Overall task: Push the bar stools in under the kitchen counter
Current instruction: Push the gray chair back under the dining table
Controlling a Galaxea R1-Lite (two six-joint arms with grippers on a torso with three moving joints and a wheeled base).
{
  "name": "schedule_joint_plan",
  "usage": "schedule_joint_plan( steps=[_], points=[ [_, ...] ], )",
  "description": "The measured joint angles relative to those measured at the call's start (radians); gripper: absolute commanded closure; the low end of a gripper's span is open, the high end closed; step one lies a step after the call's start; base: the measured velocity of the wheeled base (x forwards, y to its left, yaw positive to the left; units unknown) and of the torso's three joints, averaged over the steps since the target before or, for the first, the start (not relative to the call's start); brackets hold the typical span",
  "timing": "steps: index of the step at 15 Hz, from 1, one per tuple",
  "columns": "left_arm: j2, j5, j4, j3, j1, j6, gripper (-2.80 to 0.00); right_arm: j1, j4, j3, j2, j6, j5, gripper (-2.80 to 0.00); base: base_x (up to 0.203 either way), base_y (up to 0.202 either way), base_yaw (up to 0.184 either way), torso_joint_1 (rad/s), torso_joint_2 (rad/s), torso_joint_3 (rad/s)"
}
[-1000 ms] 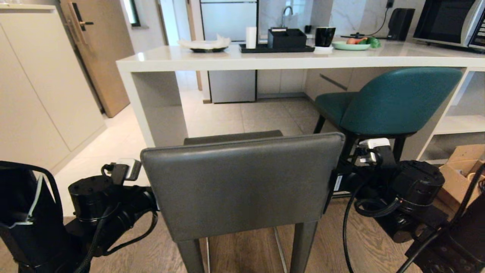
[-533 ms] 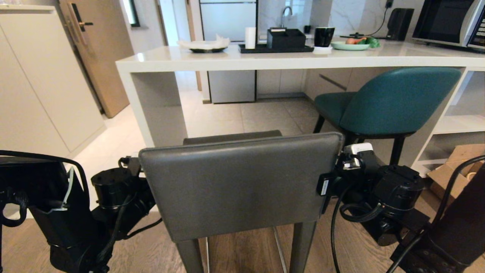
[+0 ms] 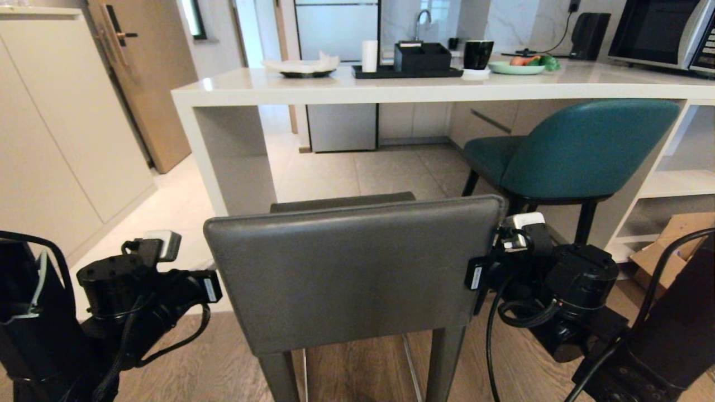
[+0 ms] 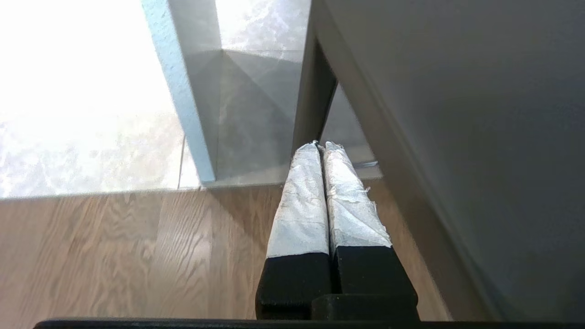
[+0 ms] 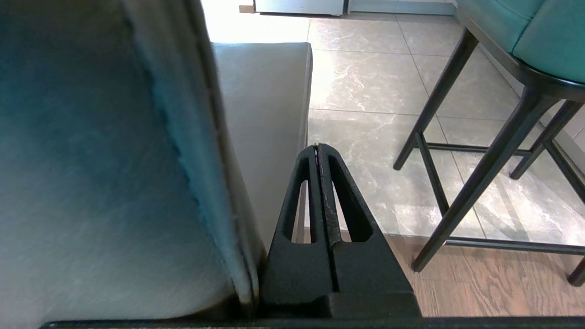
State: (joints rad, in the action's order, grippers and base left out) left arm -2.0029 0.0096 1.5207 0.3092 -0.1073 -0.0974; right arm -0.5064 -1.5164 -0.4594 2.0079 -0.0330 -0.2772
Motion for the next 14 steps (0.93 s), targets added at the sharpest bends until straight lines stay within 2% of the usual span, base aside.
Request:
schedule_joint_plan(
  steps=[2,7,14],
  points=[
    [0.057,-0.001,0.001,-0.055,-0.007,0.000,0.00,0.000,0.001,-0.003,0.002,0.000,0.000,0.00,0.000,0.000,0.000,0.000,0.00,0.000],
    [0.174,0.009,0.000,-0.163,-0.144,-0.003,0.00,0.000,0.001,-0.009,0.007,-0.001,-0.023,0.00,0.000,0.000,0.000,0.000,0.00,0.000],
    [0.137,0.025,0.001,-0.090,-0.226,-0.011,0.00,-0.003,0.001,-0.021,0.018,-0.004,-0.024,0.00,0.000,0.000,0.000,0.000,0.00,0.000]
  ],
)
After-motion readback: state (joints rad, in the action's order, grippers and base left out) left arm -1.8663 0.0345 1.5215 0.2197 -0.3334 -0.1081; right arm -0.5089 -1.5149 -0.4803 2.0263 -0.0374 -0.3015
